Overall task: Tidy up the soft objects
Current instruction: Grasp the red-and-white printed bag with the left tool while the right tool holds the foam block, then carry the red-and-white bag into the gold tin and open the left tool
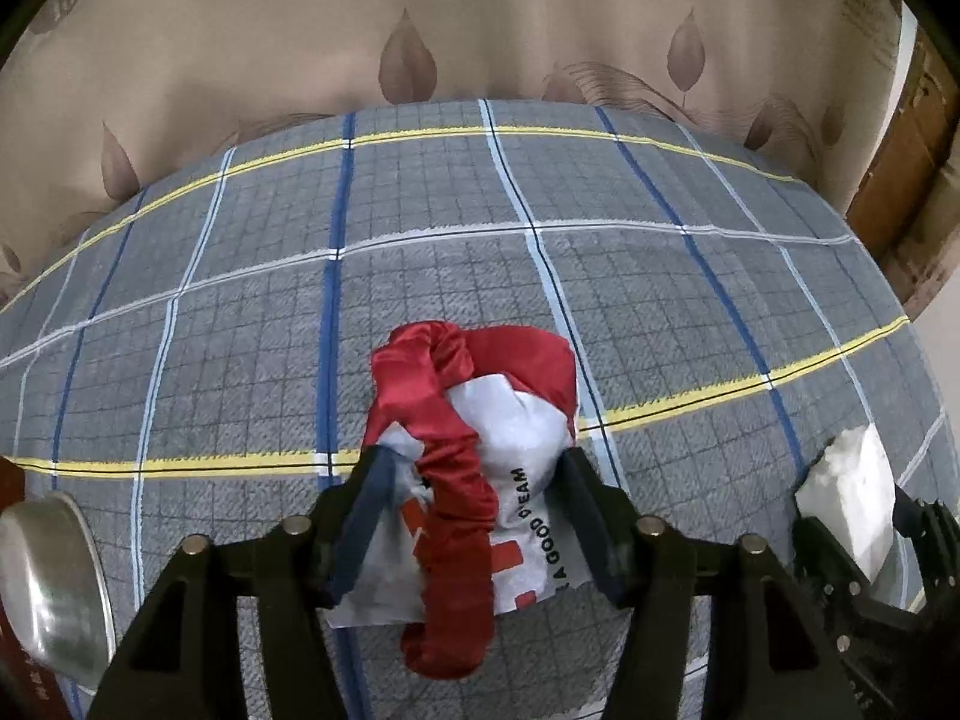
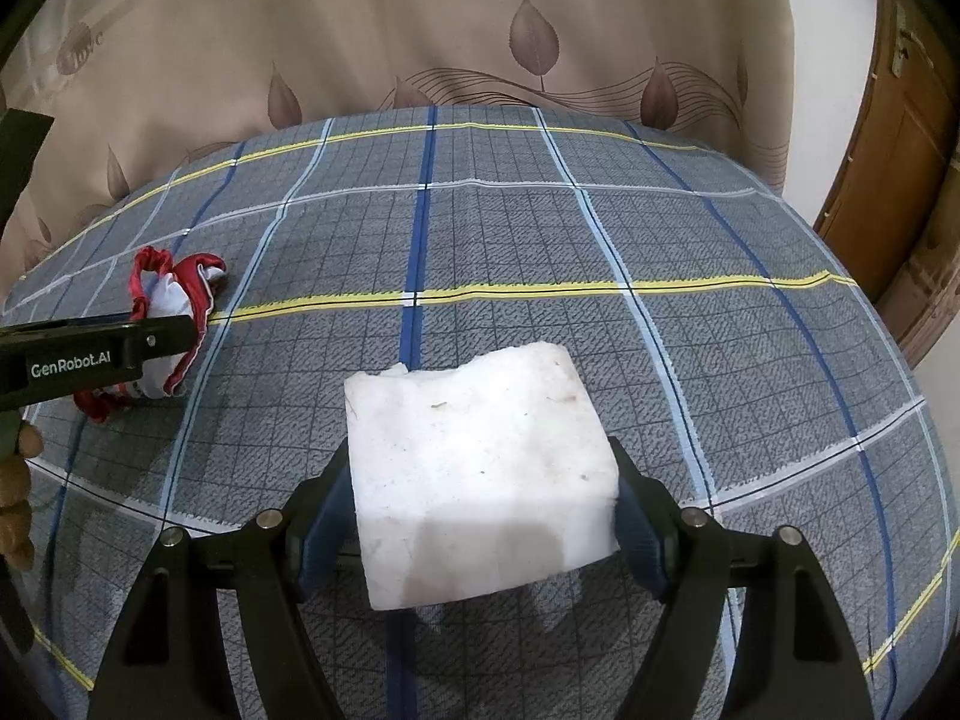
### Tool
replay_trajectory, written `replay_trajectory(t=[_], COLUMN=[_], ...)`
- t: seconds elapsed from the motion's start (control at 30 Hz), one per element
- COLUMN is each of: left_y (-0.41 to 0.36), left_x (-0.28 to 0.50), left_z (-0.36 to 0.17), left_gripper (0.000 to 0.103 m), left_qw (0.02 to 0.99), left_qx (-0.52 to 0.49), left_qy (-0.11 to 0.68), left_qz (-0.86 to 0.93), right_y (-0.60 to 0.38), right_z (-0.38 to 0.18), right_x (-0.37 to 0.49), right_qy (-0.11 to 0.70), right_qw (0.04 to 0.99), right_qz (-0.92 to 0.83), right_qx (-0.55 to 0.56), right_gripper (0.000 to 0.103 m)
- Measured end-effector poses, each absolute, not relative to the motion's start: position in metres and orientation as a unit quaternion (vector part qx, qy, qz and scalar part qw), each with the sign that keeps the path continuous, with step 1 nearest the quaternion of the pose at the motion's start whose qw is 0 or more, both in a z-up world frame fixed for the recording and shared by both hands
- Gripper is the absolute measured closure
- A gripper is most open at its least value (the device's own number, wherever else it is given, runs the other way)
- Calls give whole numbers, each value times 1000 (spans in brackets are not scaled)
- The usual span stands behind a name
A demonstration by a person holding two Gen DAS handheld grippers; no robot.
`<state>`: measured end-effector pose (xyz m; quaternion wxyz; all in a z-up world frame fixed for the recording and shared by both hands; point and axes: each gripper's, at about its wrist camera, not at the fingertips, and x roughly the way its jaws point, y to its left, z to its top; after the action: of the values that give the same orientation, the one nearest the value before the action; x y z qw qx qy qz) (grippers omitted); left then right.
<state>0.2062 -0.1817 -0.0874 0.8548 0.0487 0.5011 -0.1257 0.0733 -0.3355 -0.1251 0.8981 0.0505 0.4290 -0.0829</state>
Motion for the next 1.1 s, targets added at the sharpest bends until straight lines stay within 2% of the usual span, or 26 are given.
replay_trajectory(t=[0.03,0.23,1.1], left_y=[-180,-173,-127], left_x=[206,202,129], left_z=[-87,-83,-32], left_gripper=[67,78,81], left_qw=[856,859,845], left_qx=[46,37,16], left_qy=[499,493,495], left_qz=[-128,-133,-203], right_y=[-336,-337,-337], right_z=[-125,-125,-127], right_x=[74,74,76], right_qy=[429,430,432], right_qw=[898,898,897], right_qz=[-82,-84,-86], right_qx=[51,48,43], right_gripper=[29,29,28])
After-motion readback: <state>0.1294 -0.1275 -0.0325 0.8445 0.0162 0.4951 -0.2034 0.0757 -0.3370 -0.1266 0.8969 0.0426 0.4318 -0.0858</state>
